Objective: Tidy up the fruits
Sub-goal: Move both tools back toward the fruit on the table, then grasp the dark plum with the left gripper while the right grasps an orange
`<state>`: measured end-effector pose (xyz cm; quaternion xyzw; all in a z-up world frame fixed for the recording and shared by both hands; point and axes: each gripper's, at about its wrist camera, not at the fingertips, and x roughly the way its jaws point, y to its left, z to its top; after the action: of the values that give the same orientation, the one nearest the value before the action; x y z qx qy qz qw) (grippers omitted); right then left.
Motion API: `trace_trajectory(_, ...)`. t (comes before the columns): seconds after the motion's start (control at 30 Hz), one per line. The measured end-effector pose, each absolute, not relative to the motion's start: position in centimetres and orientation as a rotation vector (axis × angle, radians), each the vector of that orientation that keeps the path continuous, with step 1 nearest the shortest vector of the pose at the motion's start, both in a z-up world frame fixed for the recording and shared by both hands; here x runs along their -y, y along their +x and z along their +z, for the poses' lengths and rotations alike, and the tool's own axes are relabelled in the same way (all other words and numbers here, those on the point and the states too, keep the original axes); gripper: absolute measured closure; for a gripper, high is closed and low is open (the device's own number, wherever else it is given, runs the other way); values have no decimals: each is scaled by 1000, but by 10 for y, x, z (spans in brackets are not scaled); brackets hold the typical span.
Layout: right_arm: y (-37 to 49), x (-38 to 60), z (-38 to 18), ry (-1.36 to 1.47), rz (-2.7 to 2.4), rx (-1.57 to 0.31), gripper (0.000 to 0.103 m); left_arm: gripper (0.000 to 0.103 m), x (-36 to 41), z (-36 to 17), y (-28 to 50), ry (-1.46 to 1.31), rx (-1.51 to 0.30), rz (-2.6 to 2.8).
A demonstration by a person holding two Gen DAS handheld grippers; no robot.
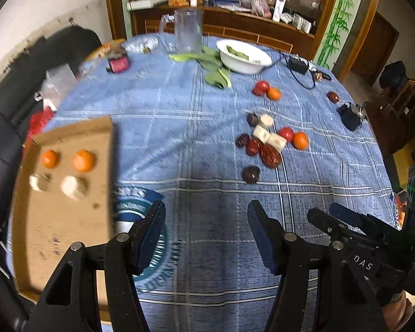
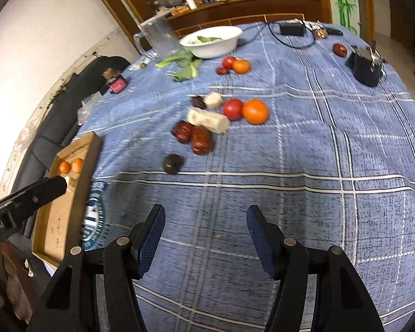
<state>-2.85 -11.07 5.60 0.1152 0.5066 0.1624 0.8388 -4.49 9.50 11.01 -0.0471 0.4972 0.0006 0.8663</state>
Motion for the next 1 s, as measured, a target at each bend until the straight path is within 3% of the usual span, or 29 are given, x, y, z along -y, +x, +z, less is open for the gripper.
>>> trace_trajectory(0.33, 15, 125, 46, 163, 302, -1048, 38, 43, -77, 65, -8, -130, -1085, -132)
trace_trajectory(0.47, 47, 125, 47, 86, 282, -1018, 38, 56, -67, 50, 8, -136, -1094, -198)
trace_trajectory(0.83, 89, 113, 20, -57, 287, -1035, 46, 58, -55, 22, 41, -124, -1111, -242)
trace_trajectory(1.0, 98, 107, 18, -90, 290, -1019, 46, 67, -51, 21, 48, -103, -1105, -244)
